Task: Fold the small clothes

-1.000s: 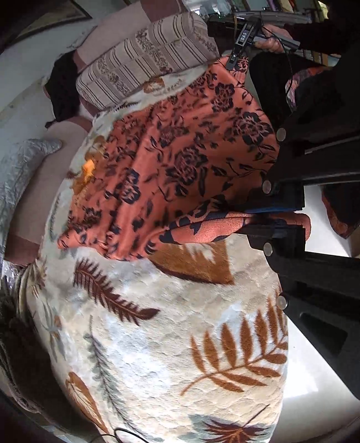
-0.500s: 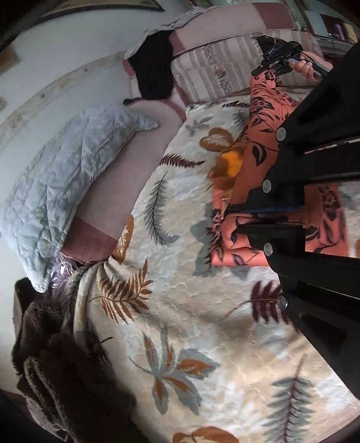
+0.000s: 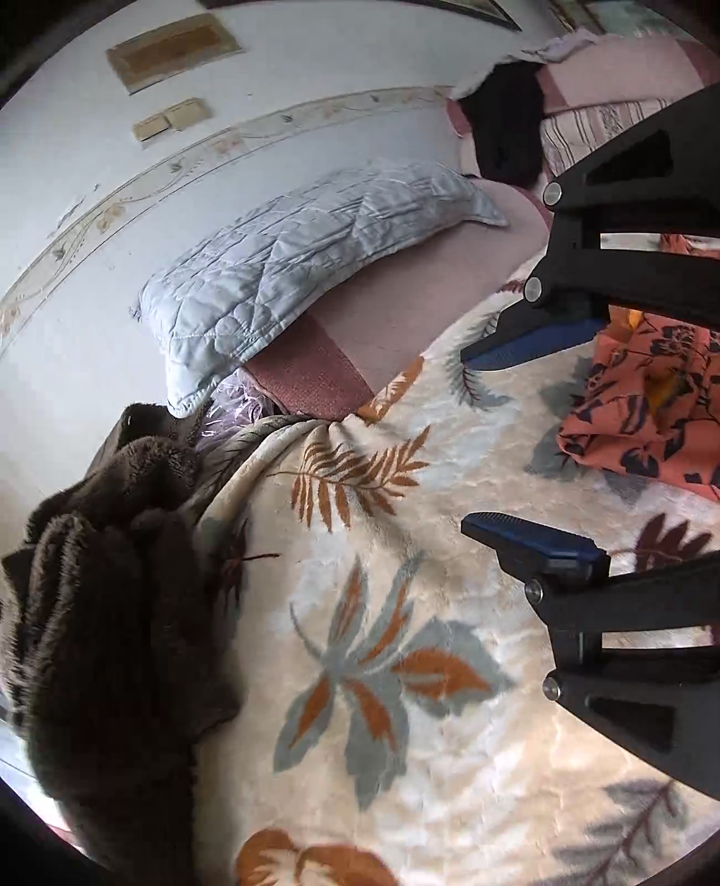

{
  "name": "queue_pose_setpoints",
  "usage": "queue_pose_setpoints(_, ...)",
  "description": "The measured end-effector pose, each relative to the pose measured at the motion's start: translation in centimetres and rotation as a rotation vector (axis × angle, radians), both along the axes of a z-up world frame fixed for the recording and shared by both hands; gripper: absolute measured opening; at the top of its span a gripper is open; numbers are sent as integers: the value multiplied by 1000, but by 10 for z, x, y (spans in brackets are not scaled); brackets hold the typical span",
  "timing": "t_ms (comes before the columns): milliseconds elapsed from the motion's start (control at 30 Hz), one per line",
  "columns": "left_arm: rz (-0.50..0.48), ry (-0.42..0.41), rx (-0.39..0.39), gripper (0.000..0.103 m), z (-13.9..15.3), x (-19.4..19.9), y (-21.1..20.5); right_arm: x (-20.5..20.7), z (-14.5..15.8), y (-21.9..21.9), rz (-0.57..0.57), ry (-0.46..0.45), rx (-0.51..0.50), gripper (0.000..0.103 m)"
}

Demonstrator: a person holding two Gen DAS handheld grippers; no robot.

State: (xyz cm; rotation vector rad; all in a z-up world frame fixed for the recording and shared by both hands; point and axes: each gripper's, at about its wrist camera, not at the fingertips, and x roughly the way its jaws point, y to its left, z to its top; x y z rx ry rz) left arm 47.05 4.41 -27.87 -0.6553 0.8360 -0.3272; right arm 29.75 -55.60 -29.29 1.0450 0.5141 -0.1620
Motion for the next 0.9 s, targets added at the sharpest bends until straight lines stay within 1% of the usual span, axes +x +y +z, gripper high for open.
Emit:
queue_pose_setpoints(67,-109,-6,157,54,14,-26,-29,8,22,36,145,80,-144,65)
queue_pose_setpoints(133,-265,-8,320,54,14,-56,-78,17,28,84,310,147,-236,54)
queue_pose_setpoints(167,-344,-12,387,54,10,-70,-104,25,27,107,387,181,-276,52)
queue_pose_setpoints(233,-481,-16,468,55,-3,-90,-150,41,18,155,512,265,-381,48)
queue_pose_setpoints(267,-555,-2,507,55,-13,-95,-172,49,9,177,572,308,-439,45)
queue_pose_setpoints(300,-611,31,548,55,-24,-95,-190,59,0,195,618,348,-487,42)
queue_pose_setpoints(367,-652,114,601,55,-50,-85,-214,80,-18,214,642,406,-564,42)
queue_pose_setpoints(400,-665,136,610,55,-58,-76,-222,92,-20,217,633,404,-604,42)
queue_pose_setpoints(433,-653,125,602,55,-59,-64,-226,105,-19,216,614,386,-635,42)
queue_pose_setpoints(467,-628,109,576,55,-57,-51,-227,120,-18,210,580,377,-646,42)
queue_pose_setpoints(500,-603,104,536,55,-55,-34,-227,134,-17,201,542,369,-636,42)
queue_pose_setpoints(567,-531,121,454,55,-48,-3,-219,153,-12,181,467,288,-548,42)
queue_pose_setpoints(600,-486,122,418,55,-43,8,-212,155,-6,171,411,245,-512,42)
queue_pose_setpoints(633,-443,104,393,55,-35,12,-203,154,3,163,358,208,-485,42)
queue_pose_setpoints(667,-409,76,392,55,-26,11,-196,146,10,158,331,173,-466,42)
queue_pose_setpoints(700,-386,45,410,55,-17,5,-188,135,17,157,323,153,-461,42)
queue_pose_setpoints(733,-380,15,429,55,-9,-4,-182,130,23,164,329,158,-476,42)
queue_pose_setpoints(800,-399,-33,466,61,1,-30,-175,97,32,177,349,184,-525,42)
queue_pose_setpoints(833,-408,-41,506,63,1,-43,-174,79,34,184,362,192,-534,42)
queue_pose_setpoints(900,-434,-44,599,67,-9,-70,-174,54,32,196,369,217,-531,42)
